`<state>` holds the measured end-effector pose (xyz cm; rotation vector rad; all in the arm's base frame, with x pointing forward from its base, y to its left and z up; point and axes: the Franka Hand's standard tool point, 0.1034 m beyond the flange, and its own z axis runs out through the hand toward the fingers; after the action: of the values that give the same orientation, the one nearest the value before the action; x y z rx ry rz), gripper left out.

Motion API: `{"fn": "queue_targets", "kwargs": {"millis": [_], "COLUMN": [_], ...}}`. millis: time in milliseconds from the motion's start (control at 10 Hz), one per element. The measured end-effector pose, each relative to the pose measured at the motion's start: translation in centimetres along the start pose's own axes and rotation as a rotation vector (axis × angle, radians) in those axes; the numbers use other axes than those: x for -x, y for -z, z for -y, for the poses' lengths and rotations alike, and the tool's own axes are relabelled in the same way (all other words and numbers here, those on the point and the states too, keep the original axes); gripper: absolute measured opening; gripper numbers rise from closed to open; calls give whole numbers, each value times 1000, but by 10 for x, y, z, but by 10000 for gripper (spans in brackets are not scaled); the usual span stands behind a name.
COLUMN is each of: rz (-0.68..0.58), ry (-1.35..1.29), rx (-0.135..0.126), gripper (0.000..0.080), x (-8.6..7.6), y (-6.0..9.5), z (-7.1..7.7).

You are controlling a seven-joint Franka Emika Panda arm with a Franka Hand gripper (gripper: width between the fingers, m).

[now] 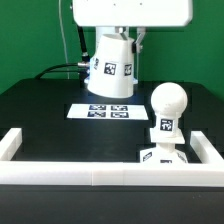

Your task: Assemble lamp

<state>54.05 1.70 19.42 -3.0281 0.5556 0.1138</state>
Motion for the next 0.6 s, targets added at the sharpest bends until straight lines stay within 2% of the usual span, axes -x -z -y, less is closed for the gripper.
{"fn": "queue_targets", "kwargs": {"millis": [100, 200, 300, 600], "rz": [2, -2, -14, -11], "ry": [6, -5, -4, -1], "rx": [-6, -33, -41, -36], "gripper": [45, 45, 45, 45], "x": [-3, -8, -14, -12], "y": [11, 22, 33, 27], "z": [14, 30, 41, 37]}}
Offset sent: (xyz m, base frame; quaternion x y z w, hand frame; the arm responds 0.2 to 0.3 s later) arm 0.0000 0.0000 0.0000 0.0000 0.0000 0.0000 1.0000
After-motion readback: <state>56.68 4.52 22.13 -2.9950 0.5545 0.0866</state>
